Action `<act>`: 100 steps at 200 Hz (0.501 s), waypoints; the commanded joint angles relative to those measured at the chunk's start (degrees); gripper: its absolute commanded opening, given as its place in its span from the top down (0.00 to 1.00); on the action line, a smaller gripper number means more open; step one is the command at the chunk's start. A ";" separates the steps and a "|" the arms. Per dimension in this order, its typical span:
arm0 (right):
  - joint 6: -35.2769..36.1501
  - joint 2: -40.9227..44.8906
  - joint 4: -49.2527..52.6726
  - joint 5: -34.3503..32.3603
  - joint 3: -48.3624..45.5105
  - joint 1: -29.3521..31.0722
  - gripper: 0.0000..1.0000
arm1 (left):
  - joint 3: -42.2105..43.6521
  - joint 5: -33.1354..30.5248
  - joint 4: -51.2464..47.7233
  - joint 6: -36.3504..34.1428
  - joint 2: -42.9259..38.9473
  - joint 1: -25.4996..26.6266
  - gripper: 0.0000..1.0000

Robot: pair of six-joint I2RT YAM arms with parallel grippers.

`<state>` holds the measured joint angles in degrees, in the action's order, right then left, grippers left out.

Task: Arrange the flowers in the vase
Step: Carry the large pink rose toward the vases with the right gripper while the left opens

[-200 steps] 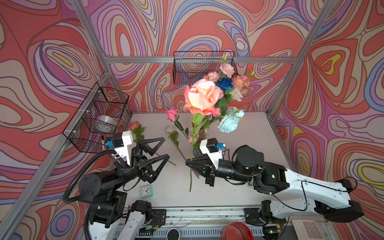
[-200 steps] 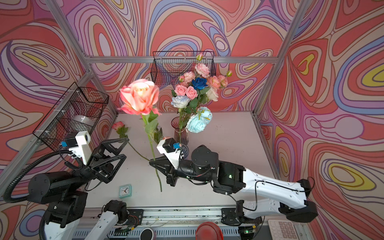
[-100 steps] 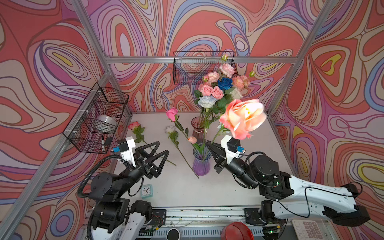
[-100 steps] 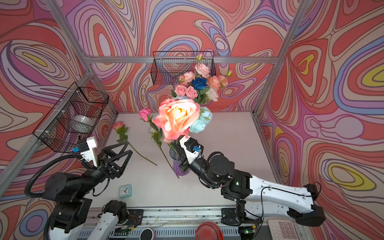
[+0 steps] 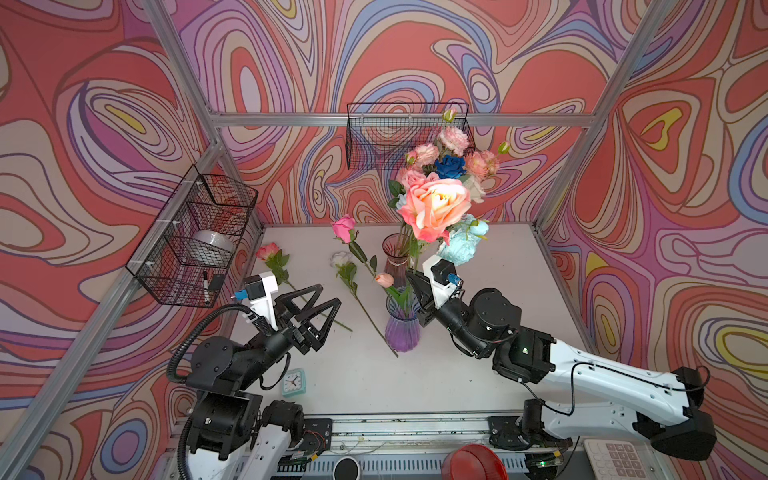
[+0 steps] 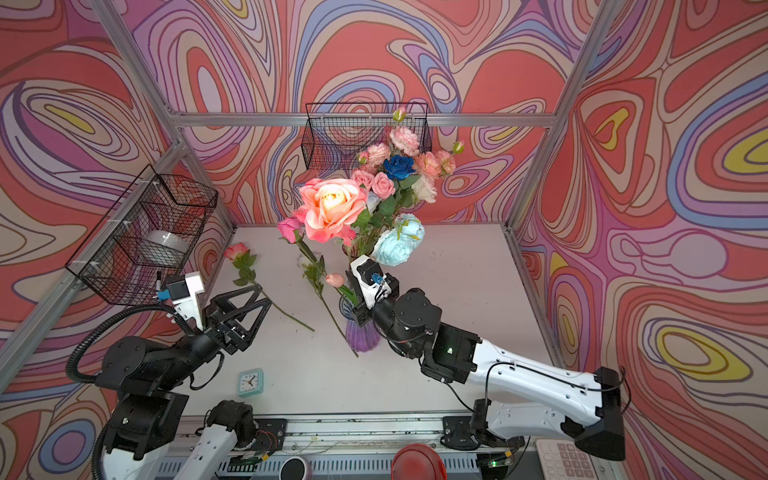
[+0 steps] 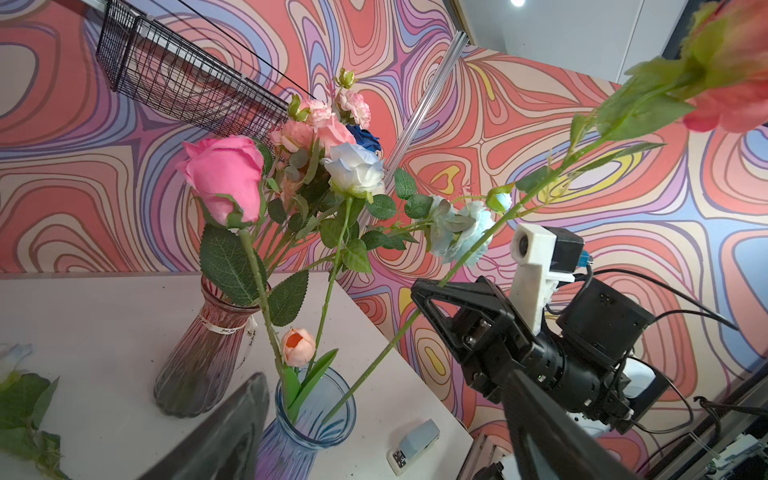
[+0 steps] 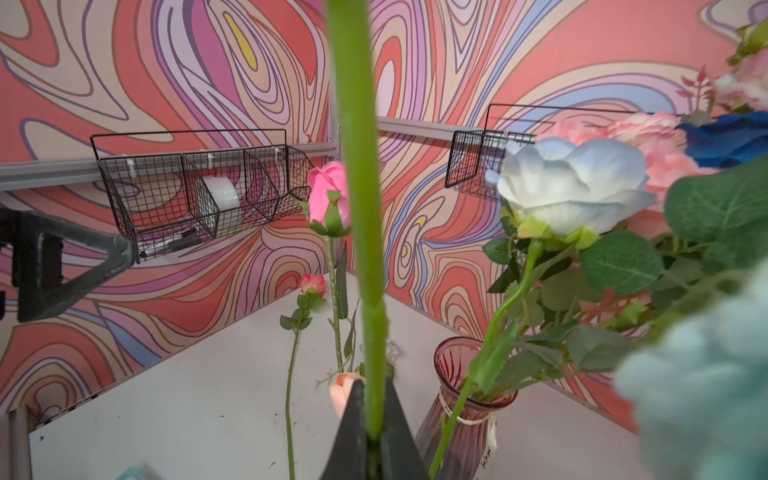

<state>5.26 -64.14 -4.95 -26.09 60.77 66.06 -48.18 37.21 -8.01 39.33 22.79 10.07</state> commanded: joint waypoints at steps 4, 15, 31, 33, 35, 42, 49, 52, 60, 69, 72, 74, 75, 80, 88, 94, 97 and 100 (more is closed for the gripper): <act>-5.67 -1.53 4.63 1.66 -0.25 -0.28 1.00 | 0.37 -1.81 -1.89 1.29 -0.11 -0.14 0.10; -7.69 -2.29 7.05 1.29 -0.22 -0.23 1.00 | 0.45 -3.08 -3.00 2.01 -0.08 -0.13 0.10; -11.04 -2.84 9.58 0.36 -0.69 -0.23 1.00 | 0.46 -5.94 -6.18 3.35 0.41 -0.20 0.11; -11.47 -2.95 9.84 0.21 -0.80 -0.21 0.99 | 0.50 -6.28 -6.48 3.53 0.44 -0.15 0.12; -11.97 -2.99 10.11 0.06 -0.89 -0.23 0.97 | 0.54 -6.67 -6.66 3.75 0.42 -0.18 0.12; -13.79 -3.16 11.49 -0.67 -0.98 -0.23 0.94 | 0.55 -8.53 -9.26 4.52 0.63 -0.14 0.13; -15.32 -3.46 13.21 -1.32 -0.62 -0.23 0.91 | 0.75 -9.71 -10.44 5.02 0.74 -0.13 0.13; -15.93 -3.64 14.02 -1.63 -0.41 -0.23 0.90 | 0.89 -10.16 -10.72 5.18 0.77 -0.13 0.13; -17.47 -4.10 16.05 -2.25 0.11 -0.23 0.84 | 1.07 -11.85 -12.34 5.77 0.89 -0.14 0.13; -19.44 -4.60 18.92 -3.07 1.16 -0.23 0.75 | 1.07 -13.53 -14.07 5.85 1.30 -0.13 0.13; -19.90 -4.67 19.49 -3.21 1.44 -0.23 0.73 | 1.00 -13.98 -14.61 5.77 1.42 -0.13 0.13; -20.15 -4.68 19.79 -3.30 1.52 -0.23 0.71 | 0.99 -14.35 -15.05 5.83 1.57 -0.18 0.13; -20.30 -4.68 19.93 -3.37 1.57 -0.23 0.70 | 0.99 -14.53 -15.25 5.88 1.61 -0.16 0.13; -20.89 -4.53 20.31 -3.47 1.39 -0.23 0.67 | 0.91 -15.41 -16.37 6.14 1.97 -0.16 0.13; -21.78 -3.93 20.45 -3.70 0.95 -0.23 0.62 | 0.73 -16.32 -17.47 6.20 2.66 -0.14 0.13; -21.95 -3.23 20.23 -3.67 0.49 -0.23 0.61 | 0.72 -16.80 -17.99 6.24 3.06 -0.13 0.13; -22.02 -2.93 20.10 -3.54 0.29 -0.23 0.61 | 0.72 -17.10 -18.34 6.34 3.25 -0.18 0.13; -22.17 -2.58 20.07 -3.48 0.15 -0.23 0.60 | 0.72 -17.53 -18.73 6.51 3.49 -0.18 0.13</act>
<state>-12.36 -68.58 11.79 -27.94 60.84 66.02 -47.66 24.69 -21.08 44.27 24.62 10.07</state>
